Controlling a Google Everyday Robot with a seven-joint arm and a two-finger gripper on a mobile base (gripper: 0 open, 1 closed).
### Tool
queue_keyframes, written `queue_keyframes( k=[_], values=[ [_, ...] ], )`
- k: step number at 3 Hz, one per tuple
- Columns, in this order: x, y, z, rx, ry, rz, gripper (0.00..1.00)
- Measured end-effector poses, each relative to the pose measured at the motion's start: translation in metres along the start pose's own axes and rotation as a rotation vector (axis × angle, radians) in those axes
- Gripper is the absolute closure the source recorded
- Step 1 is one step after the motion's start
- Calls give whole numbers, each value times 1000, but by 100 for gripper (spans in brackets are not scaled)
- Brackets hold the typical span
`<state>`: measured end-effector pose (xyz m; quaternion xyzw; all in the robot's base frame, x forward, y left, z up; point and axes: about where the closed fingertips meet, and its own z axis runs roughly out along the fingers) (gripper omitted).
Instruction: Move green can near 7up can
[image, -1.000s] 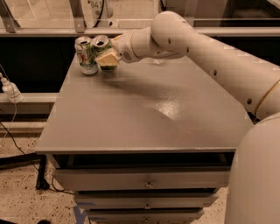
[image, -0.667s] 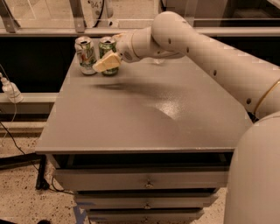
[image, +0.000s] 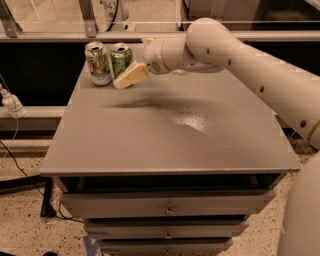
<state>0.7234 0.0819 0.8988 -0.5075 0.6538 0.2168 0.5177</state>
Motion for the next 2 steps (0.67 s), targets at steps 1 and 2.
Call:
queue_keyframes(
  k=[1, 2],
  values=[
    [17, -10, -48, 50, -64, 49, 0],
    [21, -7, -100, 121, -157, 95, 0]
  ],
)
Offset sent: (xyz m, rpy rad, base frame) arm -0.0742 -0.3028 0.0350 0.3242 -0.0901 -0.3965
